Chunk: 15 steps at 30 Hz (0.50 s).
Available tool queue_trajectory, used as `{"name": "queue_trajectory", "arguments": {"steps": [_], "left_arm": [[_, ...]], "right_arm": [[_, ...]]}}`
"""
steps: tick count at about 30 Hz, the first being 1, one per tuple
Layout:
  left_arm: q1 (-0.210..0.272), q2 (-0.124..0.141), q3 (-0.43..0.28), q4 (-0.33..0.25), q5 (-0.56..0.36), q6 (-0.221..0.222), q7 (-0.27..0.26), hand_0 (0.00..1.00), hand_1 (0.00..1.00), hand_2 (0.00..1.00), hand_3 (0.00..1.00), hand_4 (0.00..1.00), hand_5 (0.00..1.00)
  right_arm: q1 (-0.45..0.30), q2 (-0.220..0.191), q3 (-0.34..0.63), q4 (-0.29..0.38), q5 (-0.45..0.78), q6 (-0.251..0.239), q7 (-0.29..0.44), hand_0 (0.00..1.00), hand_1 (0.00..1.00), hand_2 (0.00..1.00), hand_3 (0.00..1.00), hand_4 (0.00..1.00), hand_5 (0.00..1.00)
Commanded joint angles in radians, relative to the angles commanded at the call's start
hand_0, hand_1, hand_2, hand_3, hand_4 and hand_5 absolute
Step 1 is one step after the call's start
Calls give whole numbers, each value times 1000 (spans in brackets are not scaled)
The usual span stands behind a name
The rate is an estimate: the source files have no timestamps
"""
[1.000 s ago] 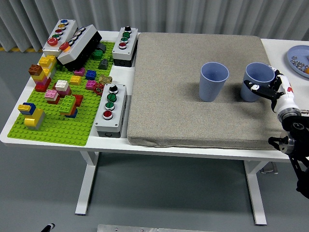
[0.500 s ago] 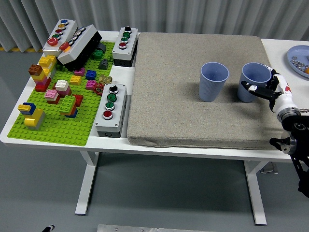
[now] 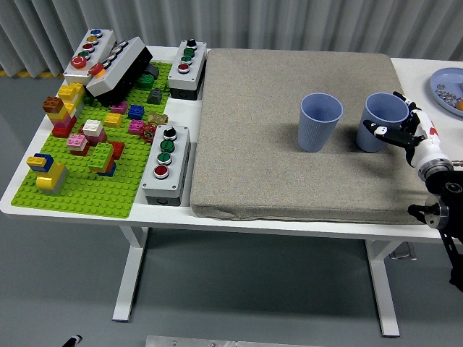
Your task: Pick cup pour cup place
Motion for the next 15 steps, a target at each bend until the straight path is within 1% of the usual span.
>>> {"name": "queue_trajectory", "arguments": {"steps": [1, 6, 7, 12, 13, 15], "left_arm": [[0, 0, 0, 0, 0, 0, 0, 840, 815, 881, 799, 633, 998], [-1, 0, -1, 0, 2, 0, 1, 840, 815, 881, 799, 633, 998], [-1, 0, -1, 0, 2, 0, 0, 840, 815, 880, 799, 633, 998], [0, 0, -1, 0, 1, 1, 0, 840, 815, 880, 799, 633, 998], [0, 0, -1, 0, 1, 1, 1, 841, 815, 880, 799, 633, 998], [1, 0, -1, 0, 1, 1, 1, 841, 815, 880, 799, 633, 998]], "right_arm": [[0, 0, 1, 2, -2, 2, -3, 912, 880, 971, 957, 847, 248], [2, -3, 7, 8, -12, 19, -16, 912, 880, 971, 957, 847, 248], [2, -4, 9, 8, -14, 30, -20, 958, 916, 985, 975, 846, 245], [2, -7, 18, 15, -18, 69, -42, 958, 916, 985, 975, 846, 245], [2, -7, 19, 15, -21, 72, -46, 987, 950, 998, 993, 850, 253], [2, -7, 21, 16, -25, 74, -49, 987, 950, 998, 993, 850, 253]]}}
